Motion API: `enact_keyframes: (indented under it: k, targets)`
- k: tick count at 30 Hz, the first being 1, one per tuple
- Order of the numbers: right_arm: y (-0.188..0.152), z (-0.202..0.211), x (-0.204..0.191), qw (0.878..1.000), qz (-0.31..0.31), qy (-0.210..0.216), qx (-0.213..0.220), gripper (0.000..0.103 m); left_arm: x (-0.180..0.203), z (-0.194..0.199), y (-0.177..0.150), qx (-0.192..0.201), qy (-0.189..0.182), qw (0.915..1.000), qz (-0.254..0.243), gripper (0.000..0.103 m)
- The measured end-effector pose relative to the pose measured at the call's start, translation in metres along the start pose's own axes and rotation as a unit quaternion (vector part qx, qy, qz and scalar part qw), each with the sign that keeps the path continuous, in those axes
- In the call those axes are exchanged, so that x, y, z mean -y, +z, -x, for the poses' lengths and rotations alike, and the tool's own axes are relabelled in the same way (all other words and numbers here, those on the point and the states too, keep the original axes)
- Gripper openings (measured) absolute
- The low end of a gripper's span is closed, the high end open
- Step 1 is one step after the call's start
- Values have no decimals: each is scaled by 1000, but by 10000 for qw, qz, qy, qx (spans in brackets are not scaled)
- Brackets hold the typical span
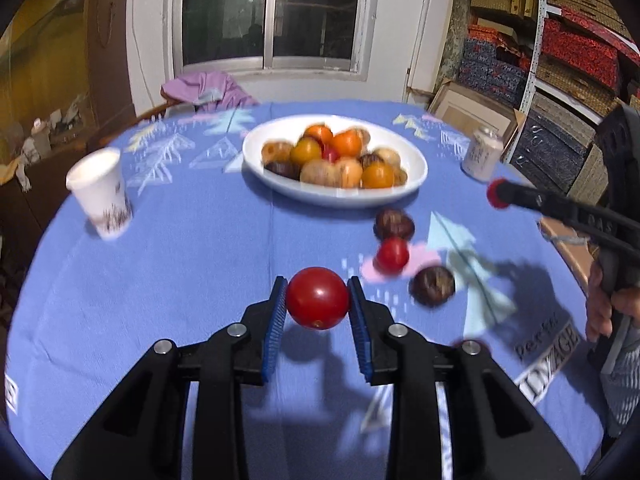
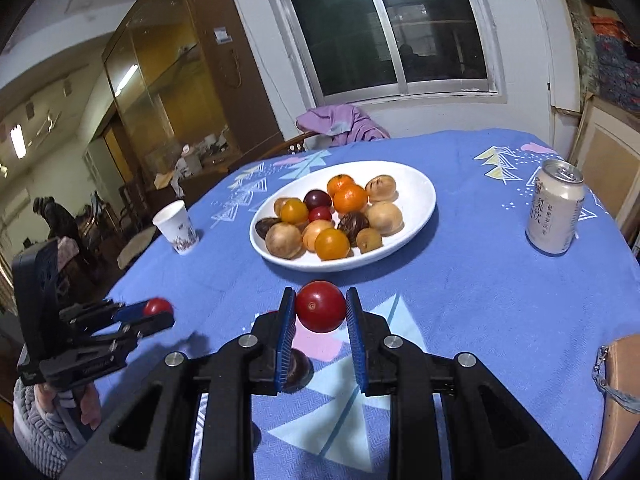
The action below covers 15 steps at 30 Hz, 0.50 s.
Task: Organize fruits
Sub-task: 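Carry both tomatoes over the white plate and open both tools to release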
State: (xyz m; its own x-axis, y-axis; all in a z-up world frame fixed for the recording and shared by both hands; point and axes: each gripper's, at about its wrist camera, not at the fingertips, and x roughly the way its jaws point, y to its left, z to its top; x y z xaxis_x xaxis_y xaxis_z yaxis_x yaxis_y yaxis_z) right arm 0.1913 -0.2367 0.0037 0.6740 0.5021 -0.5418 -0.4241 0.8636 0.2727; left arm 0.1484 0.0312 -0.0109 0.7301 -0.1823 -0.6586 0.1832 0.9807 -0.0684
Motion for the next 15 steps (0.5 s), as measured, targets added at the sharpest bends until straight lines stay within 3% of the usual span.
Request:
enact_keyframes:
  k: [6,10,15]
  targets:
    - [50,1,2,9996,-61,58,265,26,9,-19,77,384,-14,9993,-3,30]
    - [84,-31,12,9987,-399,173,279,26,18,-49,109,422,-164,9988,169,30]
    - [95,-91,29,9966,-786,231,28,26,25,-95,127,231,-235,9992,240,30]
